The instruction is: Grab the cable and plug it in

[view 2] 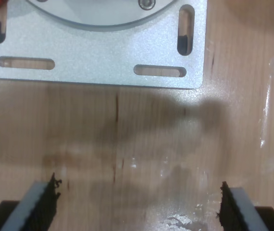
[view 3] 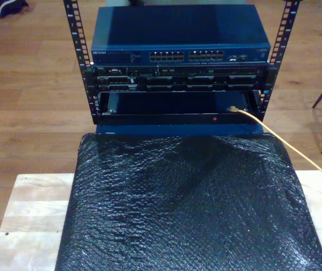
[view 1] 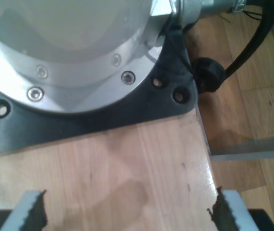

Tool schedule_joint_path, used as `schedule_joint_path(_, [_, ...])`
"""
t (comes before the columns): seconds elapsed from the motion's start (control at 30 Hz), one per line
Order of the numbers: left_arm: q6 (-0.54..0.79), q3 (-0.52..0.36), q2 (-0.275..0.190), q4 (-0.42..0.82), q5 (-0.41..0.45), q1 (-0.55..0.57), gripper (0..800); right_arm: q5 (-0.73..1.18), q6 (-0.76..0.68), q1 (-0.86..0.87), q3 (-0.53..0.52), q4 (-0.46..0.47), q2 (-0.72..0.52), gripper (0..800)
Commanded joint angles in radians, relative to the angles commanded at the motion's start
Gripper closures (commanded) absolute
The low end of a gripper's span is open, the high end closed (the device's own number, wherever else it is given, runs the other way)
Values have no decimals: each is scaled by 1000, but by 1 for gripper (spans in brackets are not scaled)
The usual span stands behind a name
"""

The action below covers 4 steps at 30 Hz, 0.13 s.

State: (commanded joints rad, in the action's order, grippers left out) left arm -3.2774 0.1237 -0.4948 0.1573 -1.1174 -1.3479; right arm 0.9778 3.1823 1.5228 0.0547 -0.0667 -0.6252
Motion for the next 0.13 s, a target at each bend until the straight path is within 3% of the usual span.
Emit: schedule_joint_path(0.13, [0, 0, 0, 0, 0, 0, 0, 0, 0, 0, 0, 0, 0, 1])
